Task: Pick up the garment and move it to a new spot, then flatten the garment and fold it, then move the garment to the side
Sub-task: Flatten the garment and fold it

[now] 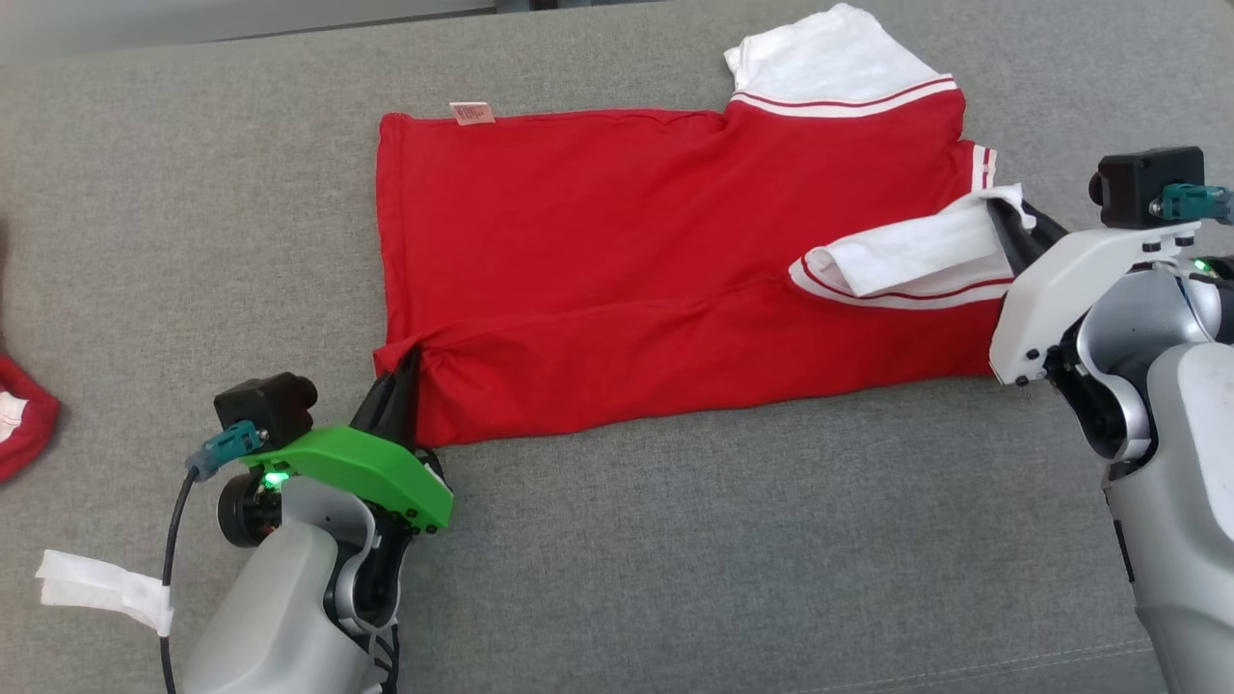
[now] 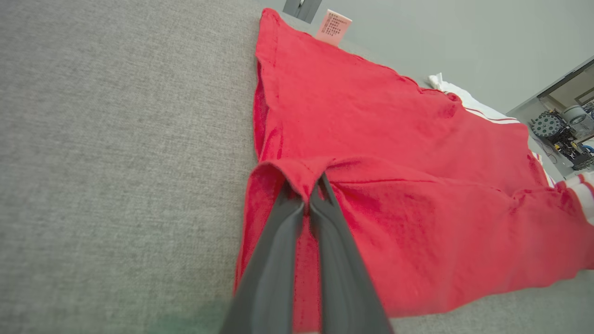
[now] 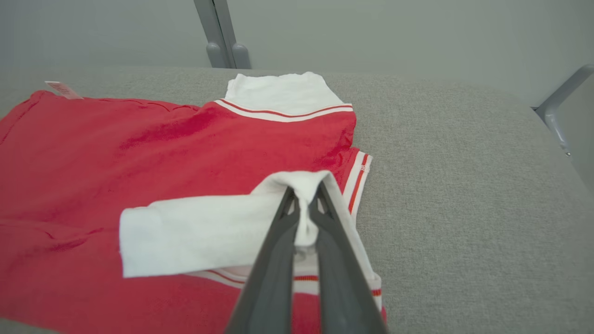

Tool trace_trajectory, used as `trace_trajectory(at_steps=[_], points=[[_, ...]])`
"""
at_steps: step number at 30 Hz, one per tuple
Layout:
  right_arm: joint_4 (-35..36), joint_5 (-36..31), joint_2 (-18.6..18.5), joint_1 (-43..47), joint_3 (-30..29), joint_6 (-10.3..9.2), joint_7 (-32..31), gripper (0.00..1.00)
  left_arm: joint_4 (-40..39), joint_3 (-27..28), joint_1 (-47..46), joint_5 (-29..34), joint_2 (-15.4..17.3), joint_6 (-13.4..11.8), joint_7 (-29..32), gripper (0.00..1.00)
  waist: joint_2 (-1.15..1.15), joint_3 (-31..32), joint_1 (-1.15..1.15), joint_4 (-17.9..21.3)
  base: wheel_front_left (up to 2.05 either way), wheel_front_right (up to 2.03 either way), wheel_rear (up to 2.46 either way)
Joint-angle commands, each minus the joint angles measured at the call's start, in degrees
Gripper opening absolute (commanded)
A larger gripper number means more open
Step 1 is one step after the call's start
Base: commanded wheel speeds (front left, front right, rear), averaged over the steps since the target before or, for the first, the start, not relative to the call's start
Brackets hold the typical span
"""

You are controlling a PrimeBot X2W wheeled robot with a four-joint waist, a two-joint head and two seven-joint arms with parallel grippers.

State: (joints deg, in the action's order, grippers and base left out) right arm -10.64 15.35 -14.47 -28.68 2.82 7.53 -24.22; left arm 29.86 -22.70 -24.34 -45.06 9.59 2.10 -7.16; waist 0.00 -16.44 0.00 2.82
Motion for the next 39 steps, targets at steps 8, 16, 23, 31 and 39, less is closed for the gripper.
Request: trace_trajectory(at_steps=[8, 16, 23, 31, 39], points=[[-5.14, -0.30, 0.46, -3.72, 1.14, -0.08, 2.38, 1.00, 2.59, 0.05, -3.85, 0.66, -0.71, 0.97, -2.31, 1.00, 0.00, -2.58, 0.00, -0.91, 0.00, 0.00, 0.00], [-4.82, 0.61, 0.60, -1.93, 0.40, -0.08, 4.68, 1.00, 2.48, -0.55, -3.18, 2.14, -0.14, 0.80, -4.88, 1.00, 0.00, -1.42, 0.00, -1.28, 0.00, 0.00, 0.00], [-1.96, 0.06, -0.34, 3.13, -2.73, -0.08, 0.10, 1.00, 0.97, -2.02, 0.86, 6.12, 2.08, -3.29, -6.02, 1.00, 0.00, 1.00, 0.00, -1.38, 0.00, 0.00, 0.00], [-0.38, -3.42, 0.36, 7.39, -7.66, -0.08, -5.28, 1.00, -0.67, -4.45, 3.42, 8.83, 2.94, -6.13, -4.64, 1.00, 0.00, 1.21, 0.00, -1.30, 0.00, 0.00, 0.00], [-4.29, -5.57, 1.42, 5.07, -8.58, -0.08, -5.31, 1.00, 2.10, -7.91, -0.09, 13.23, 2.99, -9.23, -2.35, 1.00, 0.00, -0.85, 0.00, -1.52, 0.00, 0.00, 0.00]])
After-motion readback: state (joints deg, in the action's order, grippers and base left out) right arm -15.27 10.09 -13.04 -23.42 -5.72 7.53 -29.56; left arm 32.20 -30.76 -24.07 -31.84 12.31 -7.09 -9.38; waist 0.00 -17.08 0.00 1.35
